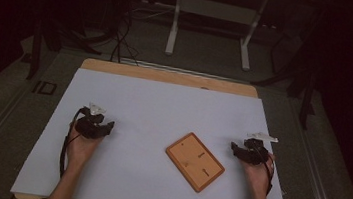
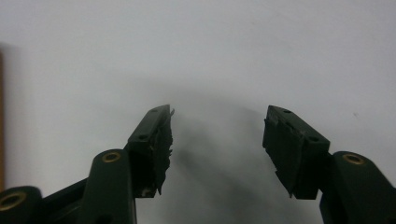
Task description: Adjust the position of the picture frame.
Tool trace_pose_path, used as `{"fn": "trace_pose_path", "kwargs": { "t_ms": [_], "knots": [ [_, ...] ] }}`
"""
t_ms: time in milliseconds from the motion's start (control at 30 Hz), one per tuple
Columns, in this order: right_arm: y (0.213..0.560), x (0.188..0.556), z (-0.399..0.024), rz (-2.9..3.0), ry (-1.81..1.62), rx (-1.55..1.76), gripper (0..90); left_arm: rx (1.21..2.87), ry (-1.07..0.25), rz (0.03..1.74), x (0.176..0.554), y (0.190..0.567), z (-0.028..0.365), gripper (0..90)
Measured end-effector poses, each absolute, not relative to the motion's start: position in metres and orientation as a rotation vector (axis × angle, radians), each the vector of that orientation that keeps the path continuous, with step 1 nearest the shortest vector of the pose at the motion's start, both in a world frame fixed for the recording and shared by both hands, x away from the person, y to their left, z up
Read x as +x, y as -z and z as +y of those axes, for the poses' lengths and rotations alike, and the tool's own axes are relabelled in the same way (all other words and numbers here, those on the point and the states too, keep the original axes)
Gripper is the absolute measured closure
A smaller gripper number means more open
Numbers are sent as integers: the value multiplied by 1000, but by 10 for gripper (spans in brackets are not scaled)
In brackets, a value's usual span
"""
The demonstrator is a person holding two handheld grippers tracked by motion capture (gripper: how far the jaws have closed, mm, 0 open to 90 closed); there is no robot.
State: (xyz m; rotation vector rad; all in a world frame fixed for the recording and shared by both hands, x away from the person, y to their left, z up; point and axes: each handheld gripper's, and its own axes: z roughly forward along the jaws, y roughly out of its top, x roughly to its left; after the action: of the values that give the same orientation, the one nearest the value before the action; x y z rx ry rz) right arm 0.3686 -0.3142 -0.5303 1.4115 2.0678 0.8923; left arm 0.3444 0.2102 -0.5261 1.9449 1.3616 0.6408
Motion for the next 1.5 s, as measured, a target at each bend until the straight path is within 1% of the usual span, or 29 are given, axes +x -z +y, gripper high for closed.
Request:
{"fn": "trace_pose_path", "kwargs": {
  "t_ms": [133,200,400,633,1033,1267,1500],
  "knots": [
    [529,367,-310,2090,-890,1381,433,1936,-622,1333,341,521,206,548],
    [528,366,-307,2095,-886,1374,433,1942,-581,1306,338,514,200,554],
    [527,366,-307,2101,-897,1371,436,1975,-519,1246,333,506,187,553],
    [525,364,-306,2106,-898,1354,440,1962,-417,1167,327,495,166,544],
    [525,363,-300,2130,-904,1324,459,1995,-372,1089,323,491,141,529],
    [524,361,-297,2145,-897,1304,460,2080,-339,971,320,490,119,529],
    [522,360,-296,2151,-898,1295,459,2102,-306,940,320,489,109,523]
  ]
}}
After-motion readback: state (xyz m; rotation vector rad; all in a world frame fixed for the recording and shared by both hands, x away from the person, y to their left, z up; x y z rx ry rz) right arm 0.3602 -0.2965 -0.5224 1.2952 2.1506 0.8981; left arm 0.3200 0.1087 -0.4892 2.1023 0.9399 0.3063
